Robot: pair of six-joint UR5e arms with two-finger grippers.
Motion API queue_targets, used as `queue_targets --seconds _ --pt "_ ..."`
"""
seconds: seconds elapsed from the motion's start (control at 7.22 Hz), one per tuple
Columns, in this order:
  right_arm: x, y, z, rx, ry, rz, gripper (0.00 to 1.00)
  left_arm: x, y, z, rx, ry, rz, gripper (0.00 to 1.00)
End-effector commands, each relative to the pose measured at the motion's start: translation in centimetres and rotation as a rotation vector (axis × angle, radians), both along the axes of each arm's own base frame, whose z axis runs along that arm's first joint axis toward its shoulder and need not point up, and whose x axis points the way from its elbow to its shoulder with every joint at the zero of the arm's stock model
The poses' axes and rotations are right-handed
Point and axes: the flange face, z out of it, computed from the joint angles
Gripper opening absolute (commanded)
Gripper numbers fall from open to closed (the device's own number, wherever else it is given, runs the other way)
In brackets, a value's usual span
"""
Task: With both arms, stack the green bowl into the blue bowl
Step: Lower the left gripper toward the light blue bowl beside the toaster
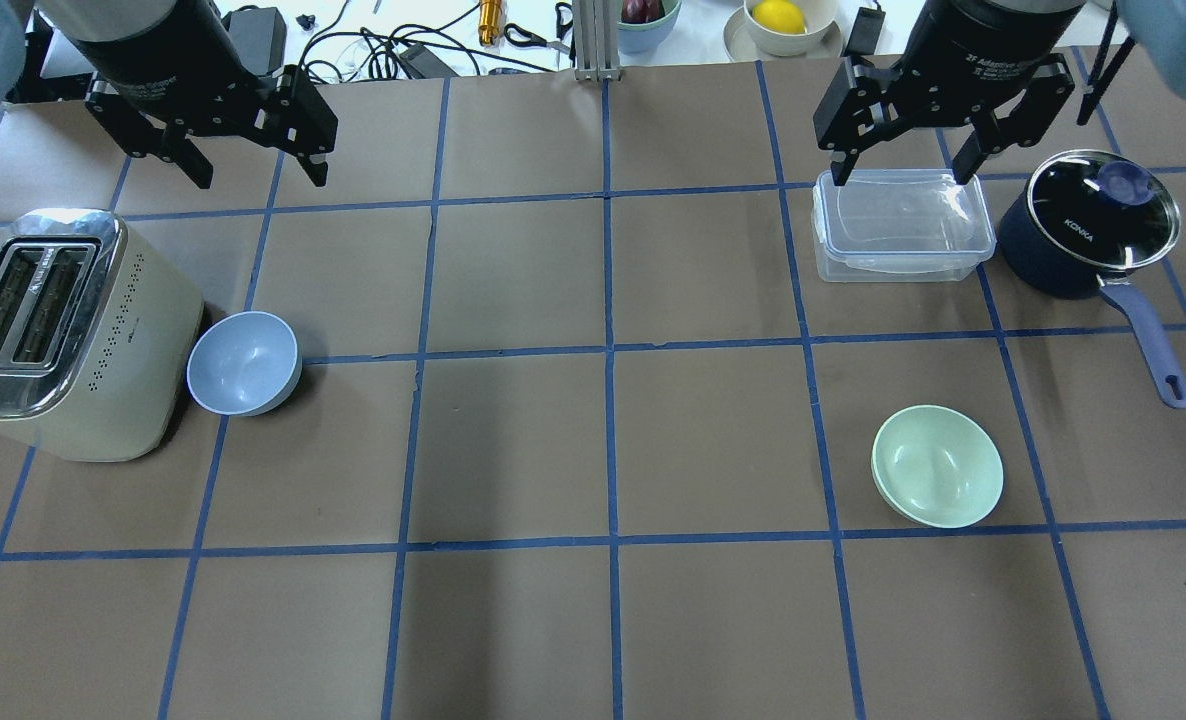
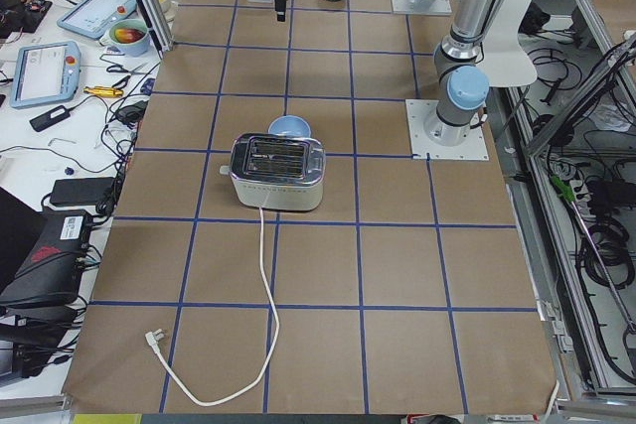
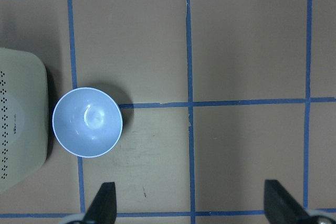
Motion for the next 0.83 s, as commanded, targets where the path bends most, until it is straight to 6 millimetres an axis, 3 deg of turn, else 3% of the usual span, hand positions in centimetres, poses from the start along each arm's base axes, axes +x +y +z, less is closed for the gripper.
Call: queue_targets --seconds 0.0,0.14,0.28,0.42,0.55,0.69 --pt "-0.2 0.0 0.0 -0.001 0.006 0.000 1.00 -0.2 0.0 0.0 -0.024 0.022 -0.006 1.00" --pt "-0.2 0.0 0.0 -0.001 0.007 0.000 1.00 0.1 0.3 -0.8 0.009 0.009 -0.003 1.00" --pt "-0.2 0.0 0.0 -0.001 0.007 0.000 1.00 0.7 0.7 -3.6 0.066 -0.022 0.006 1.00" --pt "-0.3 -0.1 0.2 -0.004 0.009 -0.003 1.00 2.7 0.4 -8.2 0.152 -0.018 0.051 1.00" --pt "-0.2 0.0 0.1 -0.001 0.009 -0.001 1.00 5.0 -0.2 -13.6 0.143 -0.010 0.085 1.00" --pt "-0.2 0.0 0.2 -0.004 0.010 -0.003 1.00 6.7 0.4 -18.4 0.098 -0.022 0.019 1.00"
